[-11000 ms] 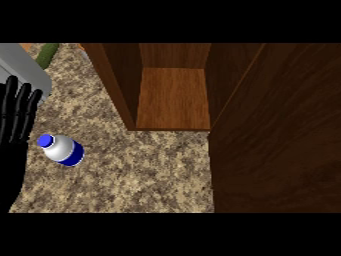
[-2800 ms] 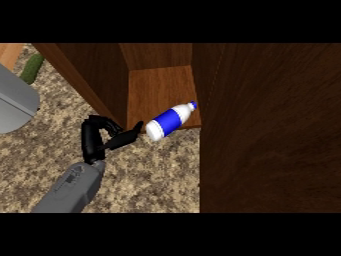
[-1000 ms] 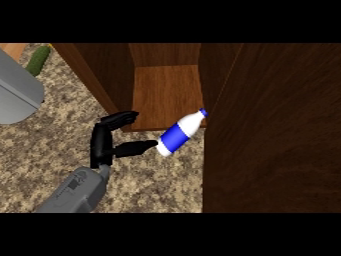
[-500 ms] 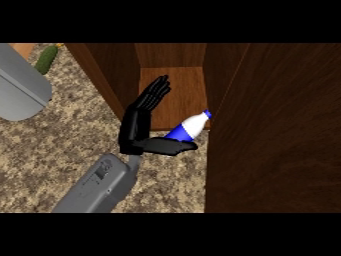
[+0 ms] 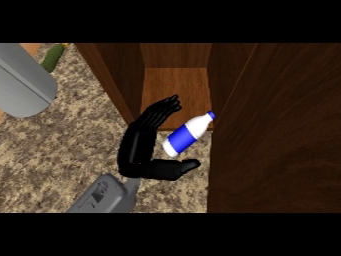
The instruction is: Pick up the bottled water, place it into the cabinet and close the cabinet
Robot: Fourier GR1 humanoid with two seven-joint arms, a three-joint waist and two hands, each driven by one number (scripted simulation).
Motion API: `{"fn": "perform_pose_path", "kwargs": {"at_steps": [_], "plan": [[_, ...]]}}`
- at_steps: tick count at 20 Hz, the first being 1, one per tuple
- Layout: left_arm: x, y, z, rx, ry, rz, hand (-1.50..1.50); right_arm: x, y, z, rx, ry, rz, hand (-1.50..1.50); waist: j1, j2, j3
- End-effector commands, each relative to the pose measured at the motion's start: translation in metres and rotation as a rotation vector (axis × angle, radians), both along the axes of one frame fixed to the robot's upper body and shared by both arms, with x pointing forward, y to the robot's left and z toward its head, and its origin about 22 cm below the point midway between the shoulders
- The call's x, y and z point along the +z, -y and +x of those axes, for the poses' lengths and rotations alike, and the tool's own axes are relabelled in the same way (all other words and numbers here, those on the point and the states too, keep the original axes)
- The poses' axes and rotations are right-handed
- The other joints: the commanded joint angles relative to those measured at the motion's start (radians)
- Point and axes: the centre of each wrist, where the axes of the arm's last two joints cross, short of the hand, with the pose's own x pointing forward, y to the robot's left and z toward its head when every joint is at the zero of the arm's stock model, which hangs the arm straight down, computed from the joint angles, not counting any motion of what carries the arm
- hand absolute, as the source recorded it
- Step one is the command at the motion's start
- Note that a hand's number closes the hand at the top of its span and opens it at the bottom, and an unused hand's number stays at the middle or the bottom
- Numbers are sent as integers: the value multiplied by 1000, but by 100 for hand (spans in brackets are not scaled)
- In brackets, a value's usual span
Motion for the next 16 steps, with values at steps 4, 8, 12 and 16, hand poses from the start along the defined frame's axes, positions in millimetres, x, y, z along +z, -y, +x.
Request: {"fn": "perform_pose_path", "kwargs": {"at_steps": [4,8,12,16], "plan": [[-2,-38,-31,-29,-51,-8,150,37,2,-8,207,17,-188,150,8,-5,0],[8,-60,-44,7,-59,-9,150,51,-7,-10,316,56,-196,150,9,-5,0],[-5,-96,-66,76,-36,-2,-150,46,-11,-11,437,82,-231,150,0,-12,0],[0,-107,-82,96,-42,-33,-150,64,-24,-12,445,139,-233,150,13,-7,-2]]}}
